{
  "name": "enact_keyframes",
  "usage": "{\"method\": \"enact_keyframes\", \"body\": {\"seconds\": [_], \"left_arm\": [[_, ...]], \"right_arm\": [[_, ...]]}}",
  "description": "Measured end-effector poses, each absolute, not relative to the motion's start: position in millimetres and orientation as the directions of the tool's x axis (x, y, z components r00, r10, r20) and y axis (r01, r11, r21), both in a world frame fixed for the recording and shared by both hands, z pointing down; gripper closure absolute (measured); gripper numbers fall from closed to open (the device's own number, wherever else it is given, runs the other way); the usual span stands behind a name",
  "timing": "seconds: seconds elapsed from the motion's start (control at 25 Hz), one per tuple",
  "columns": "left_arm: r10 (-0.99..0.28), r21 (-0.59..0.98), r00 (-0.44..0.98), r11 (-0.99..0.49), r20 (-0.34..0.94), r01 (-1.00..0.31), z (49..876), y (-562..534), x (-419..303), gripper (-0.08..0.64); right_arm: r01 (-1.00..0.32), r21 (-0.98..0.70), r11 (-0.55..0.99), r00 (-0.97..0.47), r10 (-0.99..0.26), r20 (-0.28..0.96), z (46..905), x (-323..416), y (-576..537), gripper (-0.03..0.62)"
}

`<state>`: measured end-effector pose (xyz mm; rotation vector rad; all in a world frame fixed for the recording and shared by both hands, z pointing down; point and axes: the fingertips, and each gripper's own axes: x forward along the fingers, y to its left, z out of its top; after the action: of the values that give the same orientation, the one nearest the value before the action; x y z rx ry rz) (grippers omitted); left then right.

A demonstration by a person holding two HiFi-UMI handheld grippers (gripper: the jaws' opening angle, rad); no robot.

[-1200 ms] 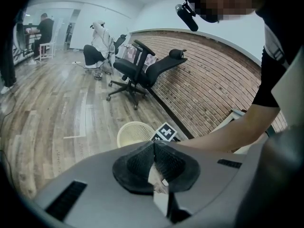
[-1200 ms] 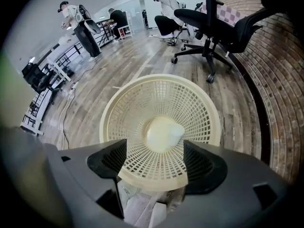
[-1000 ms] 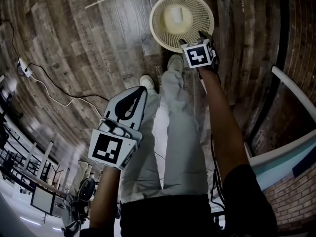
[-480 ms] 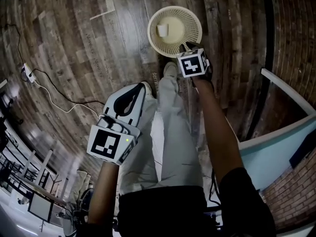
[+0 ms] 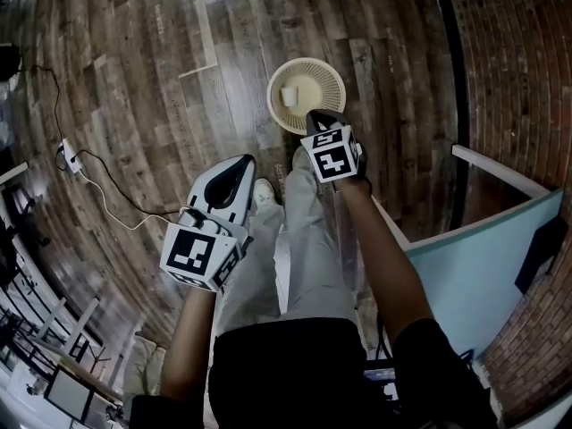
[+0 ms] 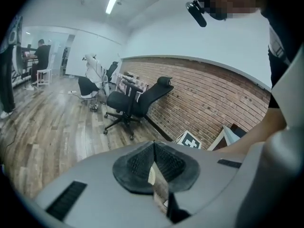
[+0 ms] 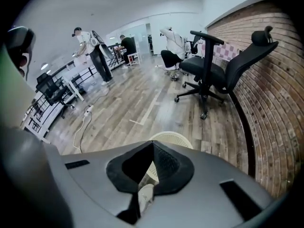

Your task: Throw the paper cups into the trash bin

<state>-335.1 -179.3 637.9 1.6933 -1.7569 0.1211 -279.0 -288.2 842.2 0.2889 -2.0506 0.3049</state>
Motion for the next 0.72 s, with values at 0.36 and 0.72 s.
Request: {"method": "enact_keyframes", "body": {"seconds": [0.36,0.72], "left_arm": [[-0.889,0.366,0.122,0.053,0.441,-0.929,553.2,-194.3,-310.4,0.551],[-0.902,0.295,0.088,0.045,0.423,-0.955,506.5,-174.3,-306.7,0.551]], "right_arm": [[-0.326,-0.117,0.938,-0.574,-0.099,0.813,720.2,-284.0,-293.9,0.588],[-0.341,-0.085,0.936,-0.675,-0.182,0.715,601.0,-268.1,-284.7,0.588]]}}
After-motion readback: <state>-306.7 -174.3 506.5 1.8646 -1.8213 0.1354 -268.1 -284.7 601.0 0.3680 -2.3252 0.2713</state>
